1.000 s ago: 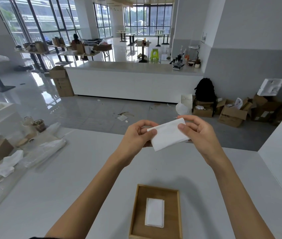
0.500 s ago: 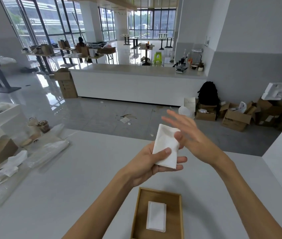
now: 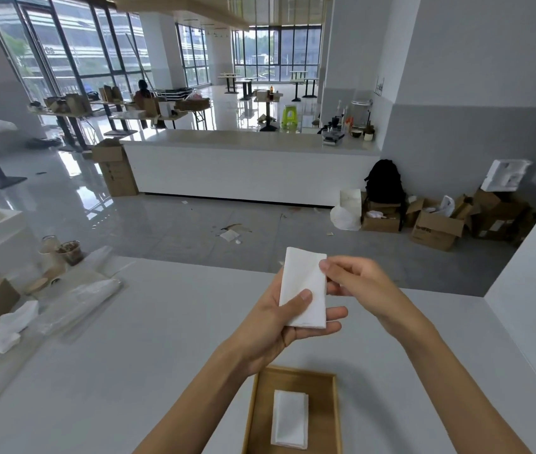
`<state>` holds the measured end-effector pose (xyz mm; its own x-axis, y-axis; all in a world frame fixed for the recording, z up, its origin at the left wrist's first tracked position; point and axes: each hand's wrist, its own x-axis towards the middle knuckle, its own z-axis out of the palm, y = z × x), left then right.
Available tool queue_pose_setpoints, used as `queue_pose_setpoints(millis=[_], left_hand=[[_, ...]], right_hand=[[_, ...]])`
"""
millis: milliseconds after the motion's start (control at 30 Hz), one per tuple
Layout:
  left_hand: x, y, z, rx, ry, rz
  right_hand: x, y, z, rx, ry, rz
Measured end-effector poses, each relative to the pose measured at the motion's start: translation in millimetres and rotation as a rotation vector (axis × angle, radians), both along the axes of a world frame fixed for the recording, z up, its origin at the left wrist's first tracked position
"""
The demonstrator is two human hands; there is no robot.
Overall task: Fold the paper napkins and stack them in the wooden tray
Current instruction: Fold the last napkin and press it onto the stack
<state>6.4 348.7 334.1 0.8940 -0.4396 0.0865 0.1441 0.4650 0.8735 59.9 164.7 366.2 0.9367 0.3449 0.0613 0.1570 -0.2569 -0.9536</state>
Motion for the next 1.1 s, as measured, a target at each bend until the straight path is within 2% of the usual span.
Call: queue_pose_setpoints(millis=[133,267,333,500,667,800,967,1100], left_hand=[[-2.0,-6.7,5.0,0.087,0.014,0.014],[-2.6,-13.7,6.3,0.441,-0.006,0.187],[-1.0,-18.5,5.2,0.538,-0.028,0.277],[3.0,-29.9,4.3,0.496,-0.038,0.368],[7.6,-42.6,2.0,0.514,-0.111,0.489],[14.5,-50.4,-0.1,0.487,-0.209,0.617],[17.8,-48.3,-7.0,0.429,-0.322,0.591],[22.5,-36.0,-15.9,0.48,-0.37,0.541]], right_hand=[[-5.1,-1.3,-5.3,0.085,-0.026,-0.117],[-6.9,-2.9,-10.1,0.021,-0.163,-0.191],[-8.4,-2.5,-13.7,-0.022,-0.216,-0.225],[-20.5,4.5,-31.6,0.058,-0.146,-0.298],[-26.4,9.3,-40.6,0.016,-0.299,-0.452],[-26.2,3.7,-37.2,0.094,-0.355,-0.402],[-27.1,5.4,-38.6,0.141,-0.392,-0.426],[-25.9,1.6,-43.5,0.154,-0.296,-0.369]])
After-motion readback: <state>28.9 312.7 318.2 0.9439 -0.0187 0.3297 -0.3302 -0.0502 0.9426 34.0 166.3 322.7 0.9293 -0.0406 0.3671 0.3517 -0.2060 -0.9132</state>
